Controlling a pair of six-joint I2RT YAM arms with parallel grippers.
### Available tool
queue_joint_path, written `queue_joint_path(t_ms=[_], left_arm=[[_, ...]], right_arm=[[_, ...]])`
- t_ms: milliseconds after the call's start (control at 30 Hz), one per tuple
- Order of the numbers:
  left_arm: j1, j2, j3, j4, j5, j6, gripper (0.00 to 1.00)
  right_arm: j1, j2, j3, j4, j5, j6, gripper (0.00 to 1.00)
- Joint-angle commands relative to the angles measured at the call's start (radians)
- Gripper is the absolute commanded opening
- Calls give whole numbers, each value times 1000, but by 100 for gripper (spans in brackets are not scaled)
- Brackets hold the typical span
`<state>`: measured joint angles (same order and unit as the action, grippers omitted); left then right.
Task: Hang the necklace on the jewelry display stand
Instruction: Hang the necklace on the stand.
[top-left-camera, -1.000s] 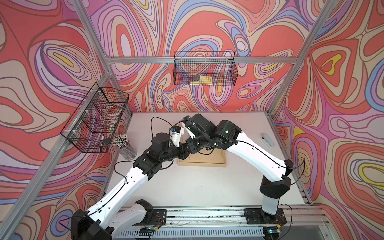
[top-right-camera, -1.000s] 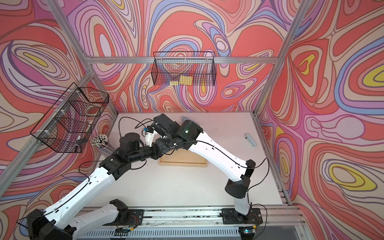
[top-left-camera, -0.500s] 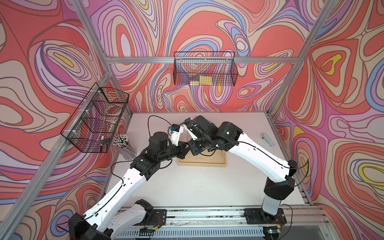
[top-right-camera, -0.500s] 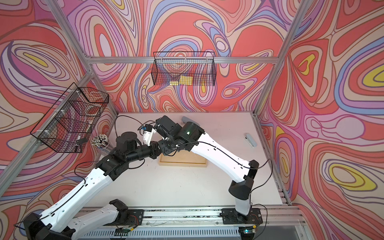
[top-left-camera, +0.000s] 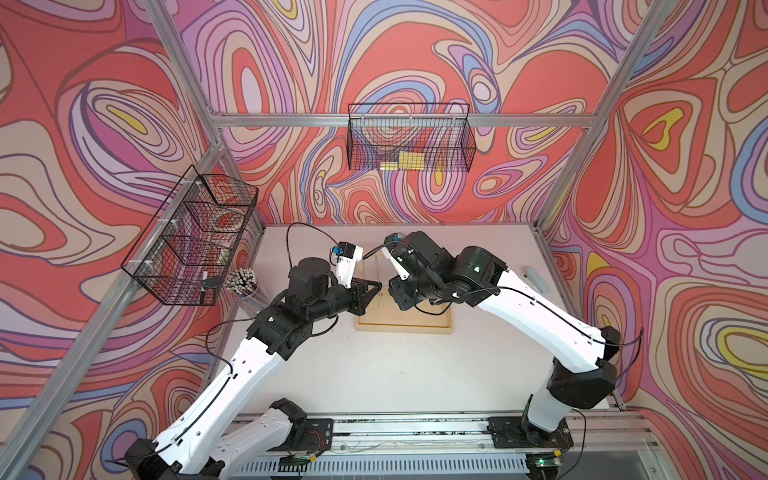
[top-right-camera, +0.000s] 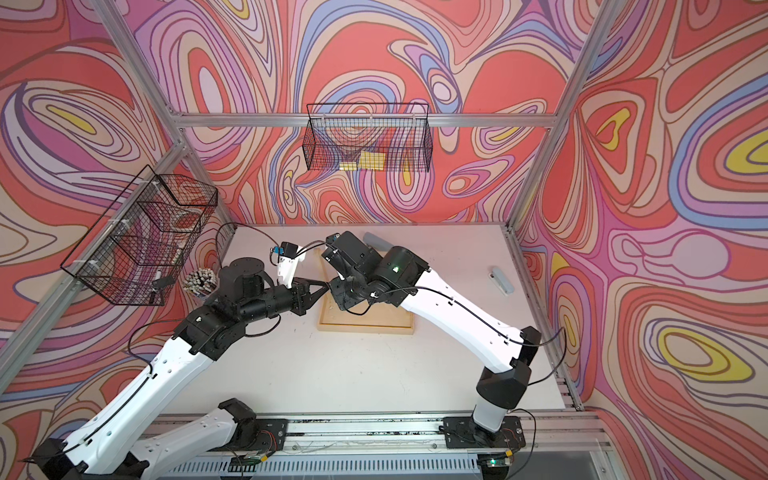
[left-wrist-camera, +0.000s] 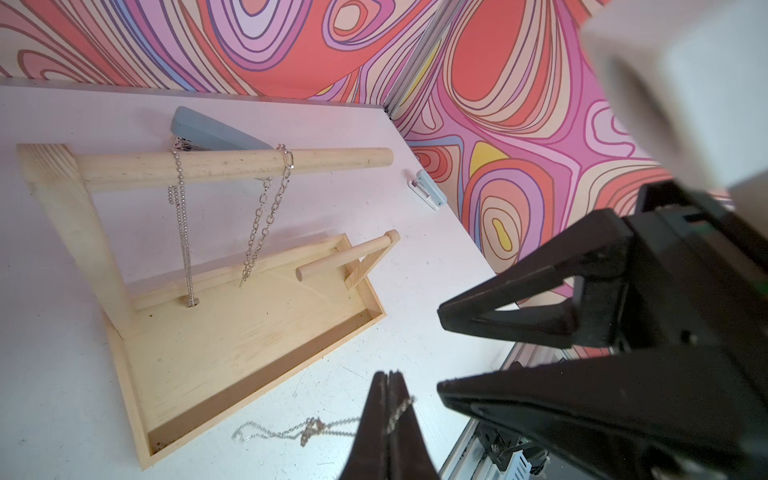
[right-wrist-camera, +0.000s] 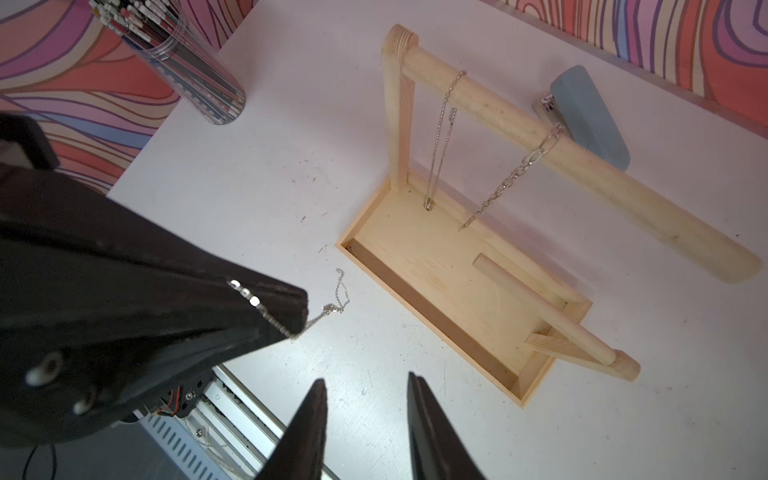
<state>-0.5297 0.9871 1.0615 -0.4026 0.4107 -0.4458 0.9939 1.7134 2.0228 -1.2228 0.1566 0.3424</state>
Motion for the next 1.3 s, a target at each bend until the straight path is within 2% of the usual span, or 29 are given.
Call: queue_joint_path(t_ms=[0, 467, 1033, 1267], left_arm=[[-3, 4, 49, -59, 0, 29, 0], [-3, 18, 107, -138, -9, 39, 0], [-3, 17, 112, -145, -8, 38, 0], [-3, 15, 115, -147, 0, 40, 0]], right_arm=[[-5, -24, -38, 65, -15, 4, 39], [-6, -15, -112, 204, -94, -17, 40], [-27, -9, -200, 340, -117, -1, 39], [-36, -6, -235, 409, -81, 14, 37]])
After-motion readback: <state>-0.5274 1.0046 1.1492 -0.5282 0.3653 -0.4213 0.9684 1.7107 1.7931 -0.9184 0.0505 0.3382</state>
